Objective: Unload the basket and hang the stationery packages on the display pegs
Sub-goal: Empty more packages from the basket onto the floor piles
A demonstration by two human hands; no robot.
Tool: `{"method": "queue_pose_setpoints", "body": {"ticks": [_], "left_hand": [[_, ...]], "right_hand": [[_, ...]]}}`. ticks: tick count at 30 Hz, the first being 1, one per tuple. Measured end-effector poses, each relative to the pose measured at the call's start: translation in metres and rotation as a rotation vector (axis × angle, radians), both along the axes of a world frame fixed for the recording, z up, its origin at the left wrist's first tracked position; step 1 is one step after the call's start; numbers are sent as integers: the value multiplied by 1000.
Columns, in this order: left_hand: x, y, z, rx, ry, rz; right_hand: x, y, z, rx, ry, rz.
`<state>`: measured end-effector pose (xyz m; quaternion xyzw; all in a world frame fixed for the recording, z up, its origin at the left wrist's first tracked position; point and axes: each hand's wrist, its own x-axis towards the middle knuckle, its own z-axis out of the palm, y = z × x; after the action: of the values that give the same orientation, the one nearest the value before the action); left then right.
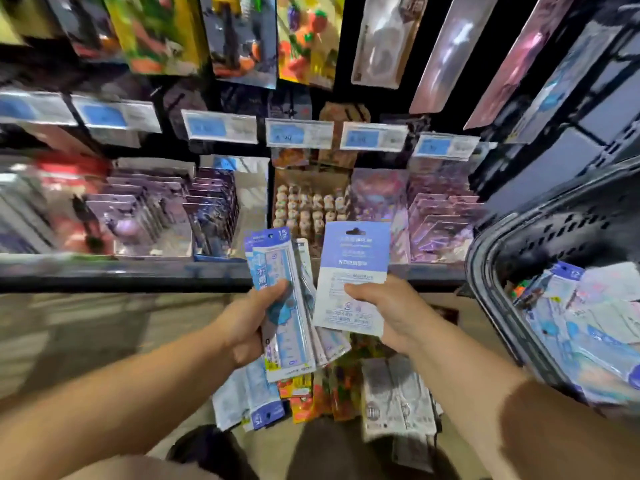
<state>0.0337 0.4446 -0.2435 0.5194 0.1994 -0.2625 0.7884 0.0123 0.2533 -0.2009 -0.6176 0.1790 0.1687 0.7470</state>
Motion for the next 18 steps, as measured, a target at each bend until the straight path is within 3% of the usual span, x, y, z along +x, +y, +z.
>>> {"method": "queue_pose_setpoints", "body": {"ticks": [12,18], "left_hand": [[-6,11,-31,61,-54,-3],[-14,2,-25,101,-80,-63]], "right_hand": [[4,11,-16,66,196,-20],[-4,3,-12,81,191,-52]]}}
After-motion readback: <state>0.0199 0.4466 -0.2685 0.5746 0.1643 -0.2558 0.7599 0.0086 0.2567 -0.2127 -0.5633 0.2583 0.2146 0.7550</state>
